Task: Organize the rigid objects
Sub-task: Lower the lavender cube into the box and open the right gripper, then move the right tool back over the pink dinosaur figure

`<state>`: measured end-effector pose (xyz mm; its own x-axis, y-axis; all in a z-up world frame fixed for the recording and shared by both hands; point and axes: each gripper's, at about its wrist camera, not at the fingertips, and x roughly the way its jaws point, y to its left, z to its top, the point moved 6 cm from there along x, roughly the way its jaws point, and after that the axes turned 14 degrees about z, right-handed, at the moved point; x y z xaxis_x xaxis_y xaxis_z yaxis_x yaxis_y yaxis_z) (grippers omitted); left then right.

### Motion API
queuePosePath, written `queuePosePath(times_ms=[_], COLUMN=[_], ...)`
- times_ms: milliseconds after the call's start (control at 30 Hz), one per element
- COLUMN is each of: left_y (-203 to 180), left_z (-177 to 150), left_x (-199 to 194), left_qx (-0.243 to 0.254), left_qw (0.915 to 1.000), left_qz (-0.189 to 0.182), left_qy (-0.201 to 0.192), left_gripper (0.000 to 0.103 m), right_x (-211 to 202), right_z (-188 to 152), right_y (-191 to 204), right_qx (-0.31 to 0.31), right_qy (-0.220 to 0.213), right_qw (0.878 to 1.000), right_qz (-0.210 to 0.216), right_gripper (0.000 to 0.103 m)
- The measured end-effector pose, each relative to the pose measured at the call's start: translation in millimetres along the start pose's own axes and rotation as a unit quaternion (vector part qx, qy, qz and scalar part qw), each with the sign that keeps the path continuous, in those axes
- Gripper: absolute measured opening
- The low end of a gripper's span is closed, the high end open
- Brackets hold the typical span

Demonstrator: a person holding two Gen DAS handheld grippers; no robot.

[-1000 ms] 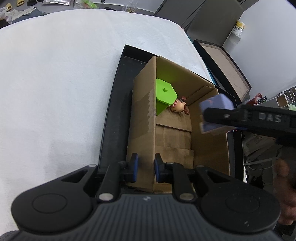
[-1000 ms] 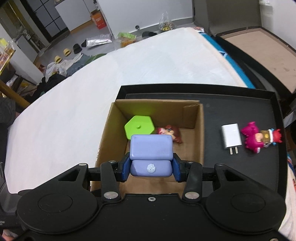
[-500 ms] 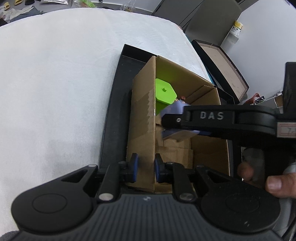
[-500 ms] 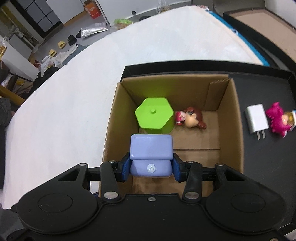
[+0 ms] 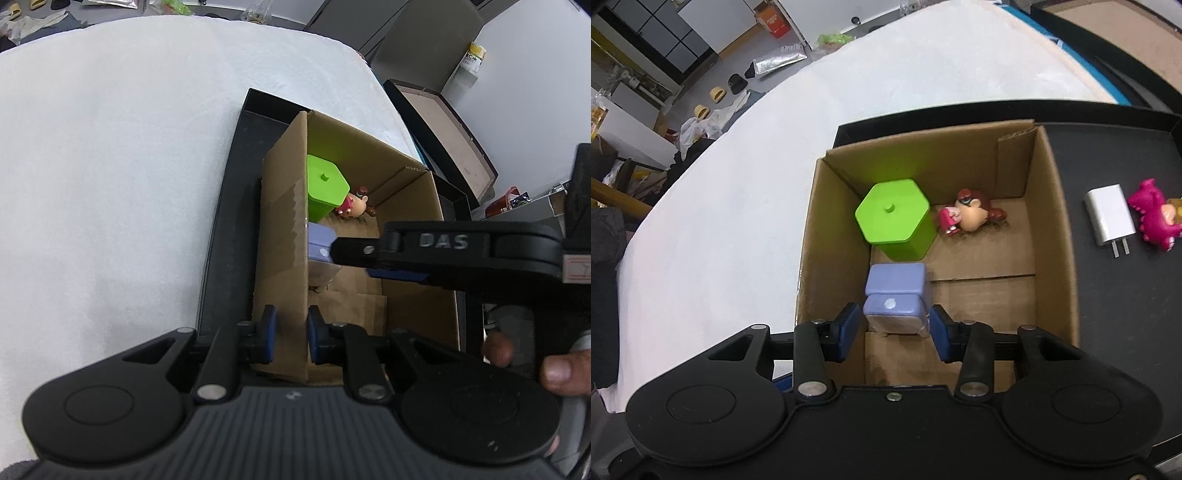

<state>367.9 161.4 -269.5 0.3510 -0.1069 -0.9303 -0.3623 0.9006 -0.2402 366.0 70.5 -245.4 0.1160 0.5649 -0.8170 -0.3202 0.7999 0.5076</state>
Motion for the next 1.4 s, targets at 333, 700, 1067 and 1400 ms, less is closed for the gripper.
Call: queuePosePath(times_ms=[333,700,1067,1400], left_y=[-3,-6,-7,-8], left_z=[0,0,-1,0], left_x=[3,4,6,9], left_qx=[0.005,0.008,0.005,0.002], left_qw=[0.9998,0.9993,0.9987,0.9983], left_qz=[0.018,0.035,0.049,0.056], left_qy=[0.003,0.005,0.011,0.016], left_gripper=[0.016,0.016,0.016,0.017], right_x=[-40,-71,-92,-110], right_z=[8,13,13,18], right_y=[-17,-47,-89,-139], right_qx=[-0.001,0.007,0.015,0.046], right_qy=[-0.024,-0.042,-0.056,-0.074], right_qw=[1.000,0.999,0.998,0.996], right_qz=[0.010,0.025,0.001,-0.017], right_gripper=[0.043,0.043,0.043,0.044])
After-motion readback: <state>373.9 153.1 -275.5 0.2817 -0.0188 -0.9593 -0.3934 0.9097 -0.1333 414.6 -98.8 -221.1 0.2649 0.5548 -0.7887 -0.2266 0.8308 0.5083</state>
